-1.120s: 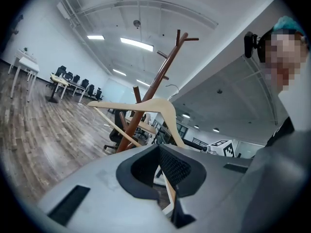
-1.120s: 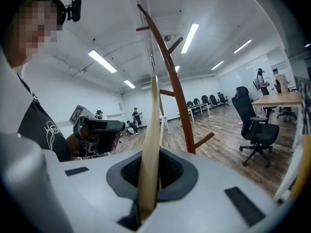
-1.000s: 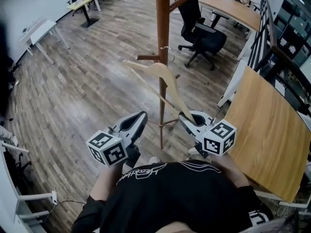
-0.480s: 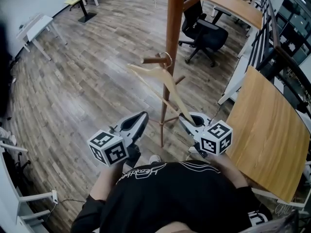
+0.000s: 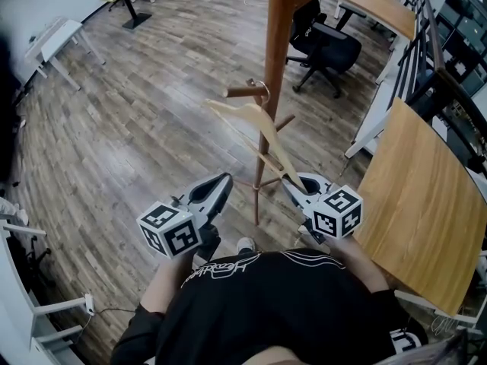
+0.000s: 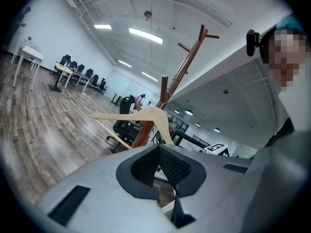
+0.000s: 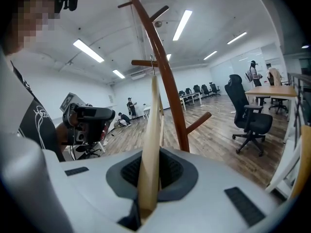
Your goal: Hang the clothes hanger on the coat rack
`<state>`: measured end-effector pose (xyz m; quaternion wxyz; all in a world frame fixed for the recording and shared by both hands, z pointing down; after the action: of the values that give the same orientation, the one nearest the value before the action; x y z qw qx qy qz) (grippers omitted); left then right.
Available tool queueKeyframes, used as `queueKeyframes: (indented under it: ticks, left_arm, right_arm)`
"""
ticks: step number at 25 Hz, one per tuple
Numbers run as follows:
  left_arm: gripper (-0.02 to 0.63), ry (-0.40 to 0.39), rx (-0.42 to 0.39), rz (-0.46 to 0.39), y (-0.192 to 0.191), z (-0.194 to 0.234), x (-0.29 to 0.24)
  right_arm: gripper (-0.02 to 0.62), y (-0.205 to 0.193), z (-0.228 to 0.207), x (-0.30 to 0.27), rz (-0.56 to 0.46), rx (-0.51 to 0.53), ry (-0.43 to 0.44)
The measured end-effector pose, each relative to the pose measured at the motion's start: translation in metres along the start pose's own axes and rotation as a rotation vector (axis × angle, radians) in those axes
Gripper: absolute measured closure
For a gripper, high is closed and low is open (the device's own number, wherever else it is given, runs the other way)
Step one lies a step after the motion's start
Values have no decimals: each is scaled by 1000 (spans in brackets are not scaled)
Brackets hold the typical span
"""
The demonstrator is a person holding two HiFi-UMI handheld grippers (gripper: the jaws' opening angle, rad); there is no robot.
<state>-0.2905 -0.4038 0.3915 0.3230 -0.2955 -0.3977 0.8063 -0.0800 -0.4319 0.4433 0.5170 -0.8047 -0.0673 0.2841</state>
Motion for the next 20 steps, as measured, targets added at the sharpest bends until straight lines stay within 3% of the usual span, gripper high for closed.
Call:
queueKeyframes:
  ticks: [16, 20]
  left_arm:
    - [598, 18, 7, 24, -3, 9, -4]
    - [598, 21, 4, 20, -6, 4, -3]
  right_arm:
    - [546, -12, -10, -10, 10, 2, -22]
    - [539, -14, -4, -12, 23, 23, 16]
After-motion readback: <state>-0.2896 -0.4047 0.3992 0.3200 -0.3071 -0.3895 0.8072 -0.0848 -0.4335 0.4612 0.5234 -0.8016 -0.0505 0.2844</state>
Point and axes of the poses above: the fingertips, and each gripper's own axes: x backward along the fingers, z to its left, y out of its top, the point moved 6 cm from there along x, backward along the fingers, and after that the axes turned 7 degrees about y, right-handed, at the moved point
